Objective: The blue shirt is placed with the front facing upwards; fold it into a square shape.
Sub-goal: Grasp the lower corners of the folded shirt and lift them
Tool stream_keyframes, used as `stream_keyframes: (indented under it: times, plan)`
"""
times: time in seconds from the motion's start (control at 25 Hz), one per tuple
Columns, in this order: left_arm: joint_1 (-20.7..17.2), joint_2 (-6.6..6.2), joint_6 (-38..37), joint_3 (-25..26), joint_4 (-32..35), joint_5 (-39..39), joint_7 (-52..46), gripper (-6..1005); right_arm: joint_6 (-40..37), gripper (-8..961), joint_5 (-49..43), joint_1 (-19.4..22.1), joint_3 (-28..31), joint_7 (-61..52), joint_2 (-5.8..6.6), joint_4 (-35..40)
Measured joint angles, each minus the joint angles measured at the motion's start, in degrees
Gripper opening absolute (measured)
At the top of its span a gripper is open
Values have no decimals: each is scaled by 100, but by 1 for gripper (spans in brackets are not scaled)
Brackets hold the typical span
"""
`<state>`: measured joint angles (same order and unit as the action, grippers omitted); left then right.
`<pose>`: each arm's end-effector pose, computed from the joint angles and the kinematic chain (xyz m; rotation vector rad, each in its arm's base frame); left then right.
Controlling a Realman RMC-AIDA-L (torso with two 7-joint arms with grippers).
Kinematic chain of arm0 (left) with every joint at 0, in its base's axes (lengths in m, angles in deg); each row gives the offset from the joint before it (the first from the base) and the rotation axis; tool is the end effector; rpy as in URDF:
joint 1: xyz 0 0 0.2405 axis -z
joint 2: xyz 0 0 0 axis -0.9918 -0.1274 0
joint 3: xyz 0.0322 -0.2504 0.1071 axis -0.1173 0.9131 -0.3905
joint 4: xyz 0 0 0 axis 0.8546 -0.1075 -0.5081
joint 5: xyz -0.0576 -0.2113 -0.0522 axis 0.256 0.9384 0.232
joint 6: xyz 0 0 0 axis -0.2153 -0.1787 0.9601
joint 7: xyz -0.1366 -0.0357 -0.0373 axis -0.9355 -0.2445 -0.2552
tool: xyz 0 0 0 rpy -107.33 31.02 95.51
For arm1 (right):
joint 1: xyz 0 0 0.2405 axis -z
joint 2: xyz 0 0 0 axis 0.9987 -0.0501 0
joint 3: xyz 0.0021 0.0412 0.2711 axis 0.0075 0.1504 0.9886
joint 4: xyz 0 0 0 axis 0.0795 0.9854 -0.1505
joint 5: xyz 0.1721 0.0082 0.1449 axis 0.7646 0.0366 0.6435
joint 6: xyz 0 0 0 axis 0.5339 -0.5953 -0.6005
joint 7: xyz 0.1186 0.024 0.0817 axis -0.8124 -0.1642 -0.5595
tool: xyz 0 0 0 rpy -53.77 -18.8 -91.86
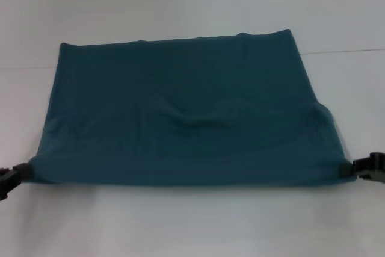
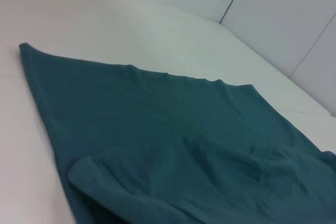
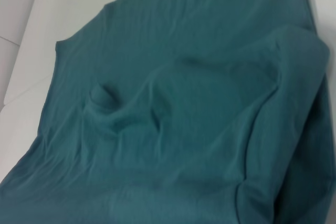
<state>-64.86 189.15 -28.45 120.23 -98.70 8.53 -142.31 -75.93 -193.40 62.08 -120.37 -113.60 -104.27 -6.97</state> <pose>-0.3647 0.3036 0.0593 -2.2135 -1.2140 -0.5920 0.3741 0.3323 0.0581 -2.0337 1.8921 0.4825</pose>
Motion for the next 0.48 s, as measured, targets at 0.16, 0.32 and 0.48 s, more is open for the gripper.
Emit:
stream_keyframes:
  times: [0.16,0.32,0.48]
  plan:
    - [-46,14,-126,63,-31,1,9,23,-166,34,7,183,127,44,-140,125]
    - [-88,34,-303,133,-96,1,10,23,-374,34,8,400,301,47,-260,398]
    - [-201,132,-517,204,-279,5,-7,23,-526,34,-1,570,438,47,-278,482]
